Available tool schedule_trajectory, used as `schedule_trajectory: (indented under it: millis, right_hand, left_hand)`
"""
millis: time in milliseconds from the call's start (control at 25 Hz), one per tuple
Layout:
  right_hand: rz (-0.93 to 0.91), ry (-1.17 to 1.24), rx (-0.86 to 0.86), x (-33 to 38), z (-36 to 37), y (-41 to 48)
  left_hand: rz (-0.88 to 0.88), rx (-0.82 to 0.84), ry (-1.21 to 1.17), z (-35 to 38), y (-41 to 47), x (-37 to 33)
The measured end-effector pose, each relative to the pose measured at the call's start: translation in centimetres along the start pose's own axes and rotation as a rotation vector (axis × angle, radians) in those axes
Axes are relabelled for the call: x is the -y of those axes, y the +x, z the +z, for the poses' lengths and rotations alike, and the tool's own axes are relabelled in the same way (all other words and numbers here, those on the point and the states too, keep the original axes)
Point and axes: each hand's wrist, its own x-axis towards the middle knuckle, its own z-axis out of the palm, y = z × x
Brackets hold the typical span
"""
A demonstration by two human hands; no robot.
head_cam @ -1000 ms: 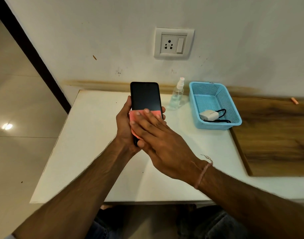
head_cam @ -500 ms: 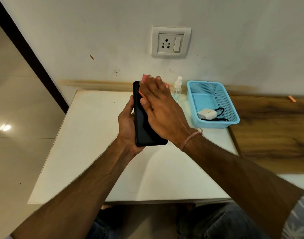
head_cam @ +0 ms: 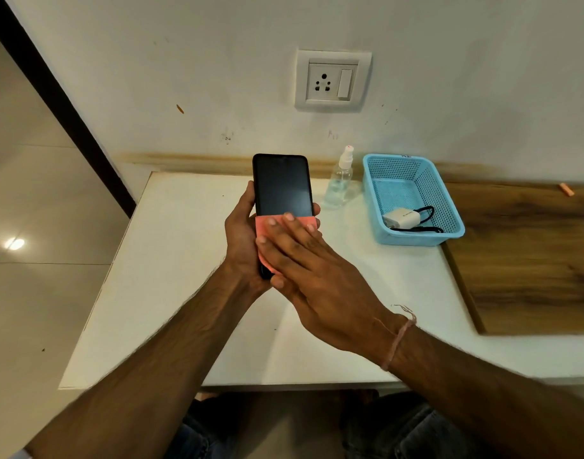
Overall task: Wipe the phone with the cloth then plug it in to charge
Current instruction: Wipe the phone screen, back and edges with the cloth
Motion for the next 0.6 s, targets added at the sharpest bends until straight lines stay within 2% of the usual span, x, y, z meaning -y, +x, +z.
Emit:
schedule_trajectory:
  millis: [120, 240, 400, 520, 600]
  right_hand:
    - [0.025, -0.01, -0.054, -0.9, -0.5, 0.1]
    - [0.15, 0.025, -0.147, -1.9, -1.0, 2.5]
    - [0.272, 0.03, -0.183, -2.8, -1.8, 6.8]
    - [0.223, -0.033, -0.18, -2.2, -1.7, 7.8]
    - [0.161, 0.005, -0.166, -1.3, -1.3, 6.9]
  left_hand:
    - [0.048, -0.02, -0.02, 0.1, 0.0, 0.3]
    - [0.044, -0.024, 0.001, 0.2, 0.1, 0.8]
    - [0.046, -0.029, -0.023, 0.5, 0.0, 1.3]
    - [0.077, -0.025, -0.053, 0.5, 0.0, 1.4]
    - [0.114, 0.006, -0.098, 0.2, 0.1, 1.5]
